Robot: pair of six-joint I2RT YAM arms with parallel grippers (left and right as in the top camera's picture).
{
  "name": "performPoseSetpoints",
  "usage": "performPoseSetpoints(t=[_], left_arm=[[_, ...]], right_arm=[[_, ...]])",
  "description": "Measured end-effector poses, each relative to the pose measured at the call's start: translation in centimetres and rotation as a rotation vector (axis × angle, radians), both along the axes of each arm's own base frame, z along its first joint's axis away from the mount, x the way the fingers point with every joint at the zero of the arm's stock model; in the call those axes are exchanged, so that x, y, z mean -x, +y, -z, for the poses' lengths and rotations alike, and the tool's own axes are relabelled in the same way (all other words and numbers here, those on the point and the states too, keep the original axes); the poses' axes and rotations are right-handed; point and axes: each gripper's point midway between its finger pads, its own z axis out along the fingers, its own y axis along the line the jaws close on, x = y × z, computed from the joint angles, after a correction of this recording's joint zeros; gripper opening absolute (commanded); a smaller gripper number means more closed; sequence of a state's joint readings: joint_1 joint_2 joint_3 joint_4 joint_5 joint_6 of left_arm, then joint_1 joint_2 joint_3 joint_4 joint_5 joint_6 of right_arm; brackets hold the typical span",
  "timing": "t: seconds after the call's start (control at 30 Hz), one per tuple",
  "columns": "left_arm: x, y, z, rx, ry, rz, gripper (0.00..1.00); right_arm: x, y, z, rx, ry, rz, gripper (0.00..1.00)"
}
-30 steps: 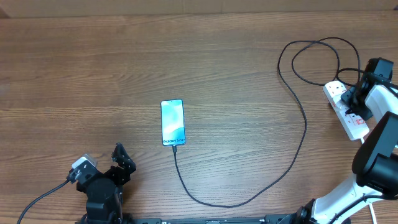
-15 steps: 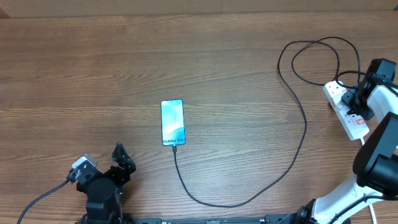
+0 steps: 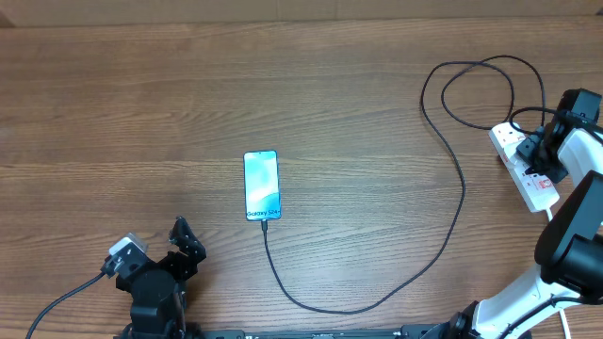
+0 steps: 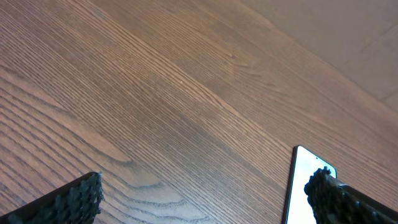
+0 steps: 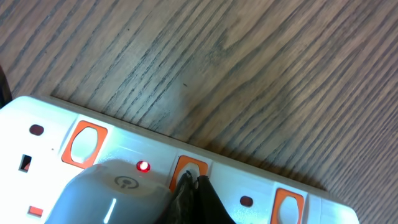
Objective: Plug charger to phone and switch on socket
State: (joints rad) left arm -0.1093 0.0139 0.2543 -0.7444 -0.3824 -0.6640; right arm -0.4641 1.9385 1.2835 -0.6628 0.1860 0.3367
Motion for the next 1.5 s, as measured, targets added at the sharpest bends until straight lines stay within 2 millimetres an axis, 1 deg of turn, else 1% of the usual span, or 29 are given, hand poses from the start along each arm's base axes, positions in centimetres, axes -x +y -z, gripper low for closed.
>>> performPoseSetpoints(t=[0.1, 0.2, 0.3, 0.33, 0.4, 0.47, 0.5, 0.53, 0.6, 0.63, 0.73, 0.8, 0.87, 0.93, 1.03, 1.13, 1.23, 1.3, 1.33, 1.37, 1.4, 1.47, 1.5], left_arm=[[0.0, 0.0, 0.0, 0.000, 0.000, -0.001, 0.99], [0.0, 0.0, 0.0, 0.000, 0.000, 0.000, 1.00], [0.0, 0.0, 0.0, 0.000, 0.000, -0.001, 1.00], [0.0, 0.0, 0.0, 0.000, 0.000, 0.000, 1.00], [0.0, 0.0, 0.0, 0.000, 0.000, -0.001, 0.99], [0.0, 0.0, 0.0, 0.000, 0.000, 0.000, 1.00], [0.0, 0.0, 0.0, 0.000, 0.000, 0.000, 1.00], [0.0, 0.0, 0.0, 0.000, 0.000, -0.001, 1.00], [0.0, 0.0, 0.0, 0.000, 0.000, 0.000, 1.00], [0.0, 0.0, 0.0, 0.000, 0.000, 0.000, 1.00], [0.0, 0.0, 0.0, 0.000, 0.000, 0.000, 1.00], [0.0, 0.0, 0.0, 0.000, 0.001, 0.000, 1.00], [0.0, 0.0, 0.0, 0.000, 0.000, 0.000, 1.00], [0.0, 0.0, 0.0, 0.000, 0.001, 0.000, 0.99], [0.0, 0.0, 0.0, 0.000, 0.001, 0.000, 1.00], [0.0, 0.0, 0.0, 0.000, 0.001, 0.000, 1.00], [0.0, 0.0, 0.0, 0.000, 0.001, 0.000, 0.99], [0.0, 0.0, 0.0, 0.000, 0.001, 0.000, 1.00], [0.0, 0.0, 0.0, 0.000, 0.001, 0.000, 1.00], [0.0, 0.0, 0.0, 0.000, 0.001, 0.000, 1.00], [0.0, 0.0, 0.0, 0.000, 0.001, 0.000, 1.00], [0.0, 0.0, 0.0, 0.000, 0.001, 0.000, 1.00], [0.0, 0.0, 0.0, 0.000, 0.001, 0.000, 0.99]], right_arm=[[0.6, 0.7, -0.1, -0.037, 0.018, 0.013, 0.04], [1.9, 2.5, -0.2, -0.098, 0.059, 0.061, 0.04], [2.7, 3.7, -0.3, -0.118, 0.082, 0.094, 0.04], [2.9, 4.0, -0.5, -0.123, 0.084, 0.104, 0.04], [3.2, 4.3, -1.5, -0.124, 0.071, 0.126, 0.04], [3.3, 4.4, -3.2, -0.116, 0.036, 0.147, 0.04], [3.4, 4.3, -4.5, -0.106, 0.004, 0.157, 0.04], [3.4, 4.3, -5.2, -0.101, -0.012, 0.161, 0.04], [3.6, 4.5, -7.4, -0.087, -0.060, 0.167, 0.04], [3.7, 4.6, -8.1, -0.082, -0.075, 0.168, 0.04], [4.2, 5.5, -10.4, -0.073, -0.116, 0.155, 0.04], [4.1, 6.4, -11.9, -0.069, -0.153, 0.126, 0.04], [3.7, 7.7, -13.6, -0.072, -0.202, 0.069, 0.04], [3.2, 9.5, -15.6, -0.077, -0.267, -0.009, 0.04], [3.2, 12.8, -19.2, -0.076, -0.372, -0.145, 0.04], [4.0, 15.8, -22.4, -0.070, -0.463, -0.255, 0.04], [5.7, 18.7, -25.4, -0.071, -0.549, -0.353, 0.04], [7.0, 19.9, -27.0, -0.069, -0.597, -0.397, 0.08], [7.8, 20.4, -27.7, -0.069, -0.620, -0.414, 0.13], [8.7, 20.8, -28.5, -0.066, -0.648, -0.434, 0.20], [9.5, 21.0, -29.0, -0.066, -0.665, -0.438, 0.25], [11.4, 21.4, -30.0, -0.060, -0.700, -0.458, 0.39], [12.6, 21.5, -30.4, -0.053, -0.716, -0.469, 0.51]])
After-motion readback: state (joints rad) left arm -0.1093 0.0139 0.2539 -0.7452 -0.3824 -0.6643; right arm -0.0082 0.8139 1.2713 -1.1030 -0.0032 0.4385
